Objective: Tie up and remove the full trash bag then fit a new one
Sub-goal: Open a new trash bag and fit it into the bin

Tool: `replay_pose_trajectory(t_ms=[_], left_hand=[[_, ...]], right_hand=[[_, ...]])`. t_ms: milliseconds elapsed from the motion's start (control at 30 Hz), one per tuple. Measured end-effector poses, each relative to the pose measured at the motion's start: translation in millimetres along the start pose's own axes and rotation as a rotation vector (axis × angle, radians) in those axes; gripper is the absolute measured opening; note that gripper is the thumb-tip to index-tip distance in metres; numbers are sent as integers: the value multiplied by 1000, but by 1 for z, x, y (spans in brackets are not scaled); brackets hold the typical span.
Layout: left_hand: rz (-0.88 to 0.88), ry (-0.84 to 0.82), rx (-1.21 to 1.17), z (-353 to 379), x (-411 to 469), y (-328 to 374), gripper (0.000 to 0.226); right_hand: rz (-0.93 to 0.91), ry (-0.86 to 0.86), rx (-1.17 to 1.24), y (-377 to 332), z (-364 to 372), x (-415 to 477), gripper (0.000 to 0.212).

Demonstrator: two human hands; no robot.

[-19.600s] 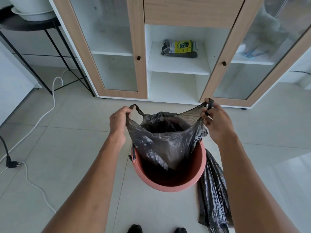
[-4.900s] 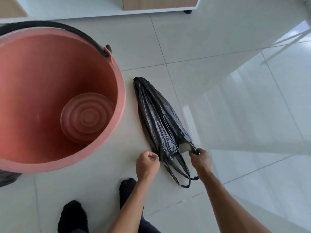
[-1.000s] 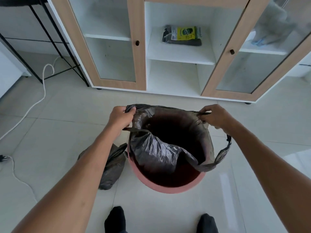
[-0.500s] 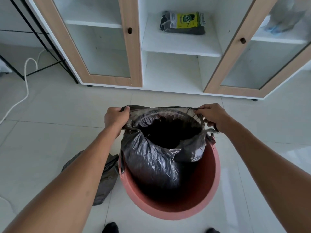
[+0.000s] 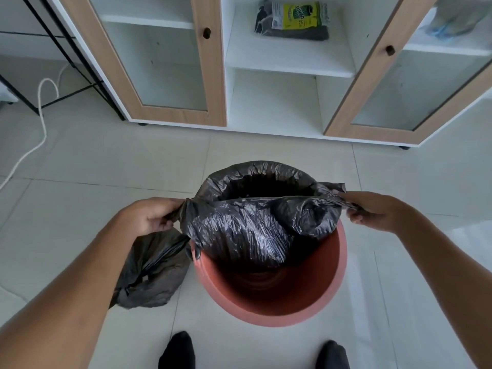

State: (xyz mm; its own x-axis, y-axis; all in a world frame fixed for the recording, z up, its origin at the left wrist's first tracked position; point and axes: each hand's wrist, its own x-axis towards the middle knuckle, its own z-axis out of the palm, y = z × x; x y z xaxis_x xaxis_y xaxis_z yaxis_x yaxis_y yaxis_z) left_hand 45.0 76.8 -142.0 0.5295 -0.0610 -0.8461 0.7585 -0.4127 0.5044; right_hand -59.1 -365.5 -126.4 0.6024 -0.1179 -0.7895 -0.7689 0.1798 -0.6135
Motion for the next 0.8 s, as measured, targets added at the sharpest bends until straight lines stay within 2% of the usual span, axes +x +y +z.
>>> replay_pose_trajectory(t_ms=[100, 167, 200, 267, 400, 500, 567, 600, 667, 733, 800], left_hand=[[38, 16, 22, -2, -10, -3, 23], [12, 51, 62, -1, -19, -8, 12], [-13, 80, 93, 1, -23, -11, 10], [-67, 142, 123, 6, -30, -17, 19], [-81, 182, 127, 12, -48, -22, 28], [76, 345, 211, 16, -58, -32, 17], [245, 494, 406, 17, -64, -40, 31], [301, 548, 512, 19, -67, -43, 37], [349, 603, 590, 24, -71, -48, 41], [379, 621, 555, 29, -74, -48, 35], [481, 692, 554, 31, -80, -43, 22]], right_hand=[[-54, 11, 142, 8, 5, -17, 11], [-78, 103, 136, 17, 8, -25, 19], [-86, 147, 91, 22, 11, -29, 25], [-103, 216, -10, 32, 18, -36, 31], [-140, 423, -296, 46, 20, -44, 20], [-206, 567, -590, 61, 17, -47, 21], [-238, 622, -806, 69, 23, -48, 21], [-234, 625, -840, 71, 26, -49, 23], [-205, 608, -764, 70, 29, -54, 27], [-217, 629, -661, 68, 30, -61, 32], [-353, 728, -680, 65, 31, -68, 30]])
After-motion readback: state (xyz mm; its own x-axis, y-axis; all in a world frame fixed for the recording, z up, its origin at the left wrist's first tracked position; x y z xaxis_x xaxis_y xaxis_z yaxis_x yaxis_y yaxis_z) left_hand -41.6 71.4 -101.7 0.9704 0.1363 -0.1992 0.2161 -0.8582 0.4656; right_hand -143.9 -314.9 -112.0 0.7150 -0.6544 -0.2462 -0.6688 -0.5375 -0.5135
